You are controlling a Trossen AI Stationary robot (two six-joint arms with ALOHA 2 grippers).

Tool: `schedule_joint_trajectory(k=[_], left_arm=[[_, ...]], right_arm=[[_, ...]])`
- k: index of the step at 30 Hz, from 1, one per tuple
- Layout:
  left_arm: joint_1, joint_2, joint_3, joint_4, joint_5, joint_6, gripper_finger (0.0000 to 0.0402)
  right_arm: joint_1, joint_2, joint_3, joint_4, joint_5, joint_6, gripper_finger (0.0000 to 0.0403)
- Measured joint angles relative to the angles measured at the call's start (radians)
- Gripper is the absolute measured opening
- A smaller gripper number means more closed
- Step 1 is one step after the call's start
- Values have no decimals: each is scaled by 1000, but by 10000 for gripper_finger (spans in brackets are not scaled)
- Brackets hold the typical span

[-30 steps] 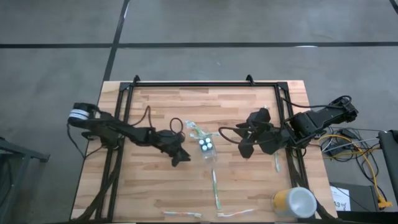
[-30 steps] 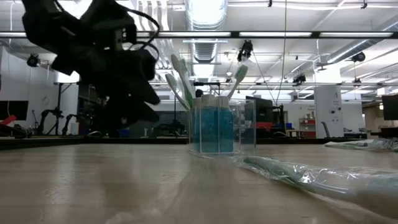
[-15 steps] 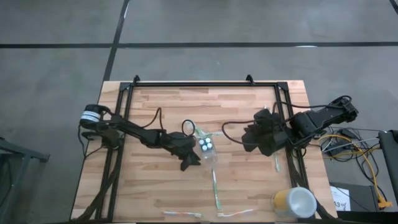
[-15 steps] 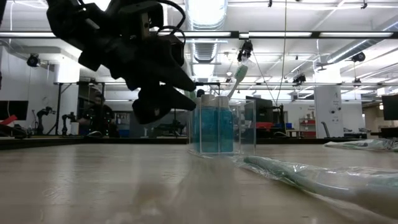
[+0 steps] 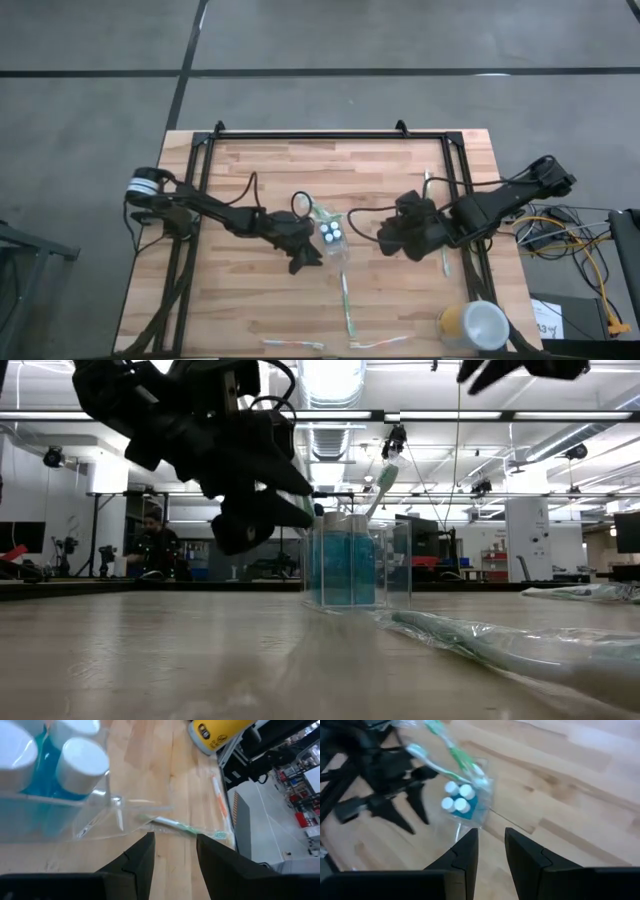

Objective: Pick & Place toothbrushing station
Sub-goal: Adjust the transparent organizer

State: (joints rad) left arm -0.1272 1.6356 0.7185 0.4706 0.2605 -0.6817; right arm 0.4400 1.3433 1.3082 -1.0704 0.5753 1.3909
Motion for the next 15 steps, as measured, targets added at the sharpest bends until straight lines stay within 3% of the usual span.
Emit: schedule_joint_trajectory(k=[8, 11, 15], left_arm=[[0, -34, -1, 0, 2, 26, 149], [0, -34, -2, -4, 3, 22, 149], [1, -34, -3, -38, 4, 14, 149]], right_arm=[[0, -19, -195, 57, 28, 188, 91], [0, -45, -286, 215, 28, 184, 91], [-1, -78, -420, 564, 30, 42, 91]])
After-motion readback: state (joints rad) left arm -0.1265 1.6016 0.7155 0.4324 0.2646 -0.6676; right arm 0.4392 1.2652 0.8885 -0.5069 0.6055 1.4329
